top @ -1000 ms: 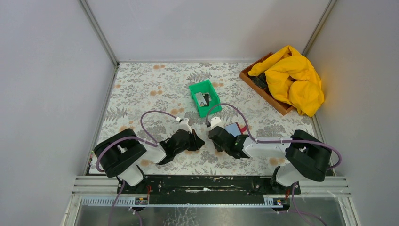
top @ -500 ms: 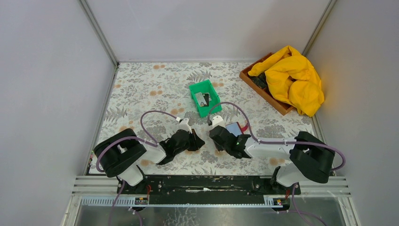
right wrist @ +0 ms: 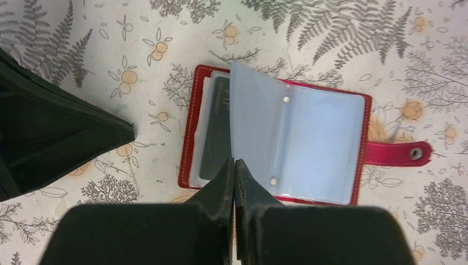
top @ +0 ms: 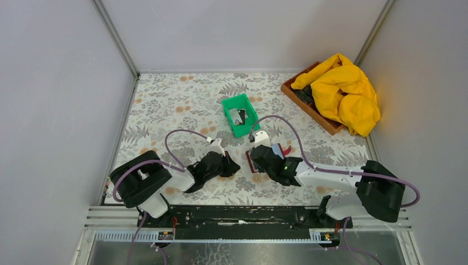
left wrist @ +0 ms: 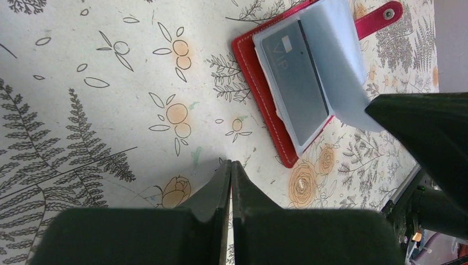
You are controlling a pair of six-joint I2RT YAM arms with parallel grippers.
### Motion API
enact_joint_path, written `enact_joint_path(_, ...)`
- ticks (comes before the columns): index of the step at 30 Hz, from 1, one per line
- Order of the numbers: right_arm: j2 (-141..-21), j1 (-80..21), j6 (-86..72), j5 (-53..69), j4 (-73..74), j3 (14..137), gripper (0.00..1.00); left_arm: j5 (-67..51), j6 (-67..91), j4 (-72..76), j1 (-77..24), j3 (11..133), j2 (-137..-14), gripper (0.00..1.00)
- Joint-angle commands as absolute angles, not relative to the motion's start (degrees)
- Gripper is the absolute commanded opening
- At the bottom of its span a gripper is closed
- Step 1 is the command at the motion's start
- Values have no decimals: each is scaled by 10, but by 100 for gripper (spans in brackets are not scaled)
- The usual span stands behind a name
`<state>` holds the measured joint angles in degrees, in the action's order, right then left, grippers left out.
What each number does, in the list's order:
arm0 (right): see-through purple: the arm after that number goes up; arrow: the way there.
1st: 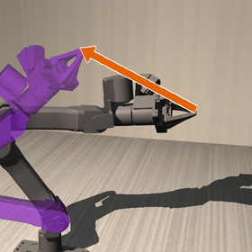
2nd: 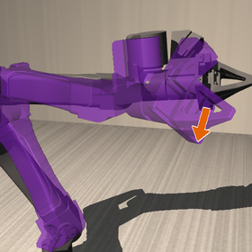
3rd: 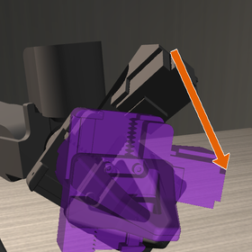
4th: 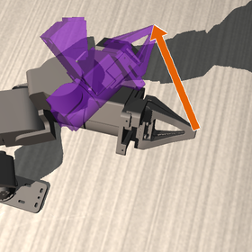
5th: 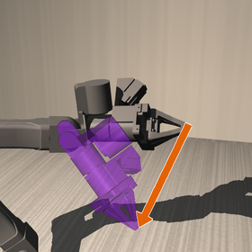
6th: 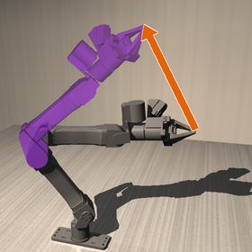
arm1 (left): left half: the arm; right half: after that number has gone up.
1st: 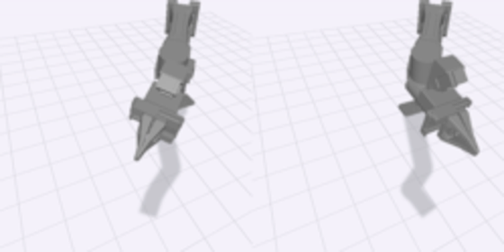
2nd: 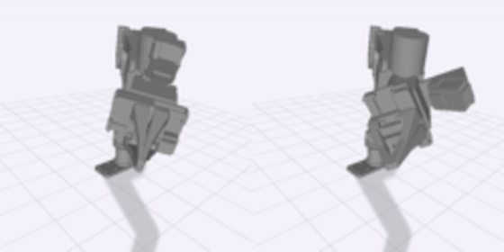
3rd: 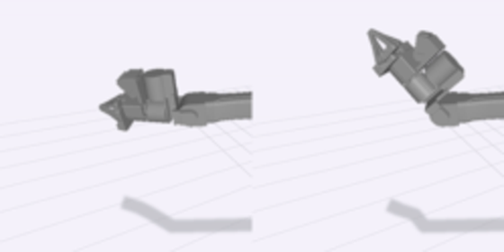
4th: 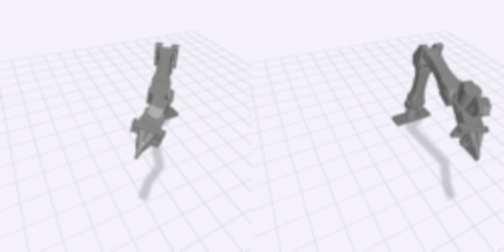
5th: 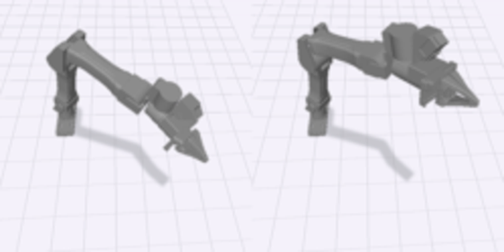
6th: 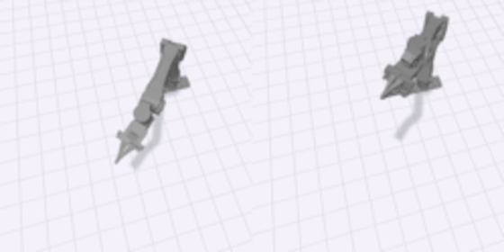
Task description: Take the credit cards out of the card holder
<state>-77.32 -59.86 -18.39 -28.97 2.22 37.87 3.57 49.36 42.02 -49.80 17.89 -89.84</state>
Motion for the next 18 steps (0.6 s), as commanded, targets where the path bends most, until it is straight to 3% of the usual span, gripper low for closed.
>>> enact_joint_path(1, -739, -585, -198, -332, 33, 389, 0, 24, 488, 425, -496, 191, -905, 4)
enact_joint_path(18, -706, -540, -241, -360, 91, 355, 0, 10, 487, 436, -497, 210, -931, 4)
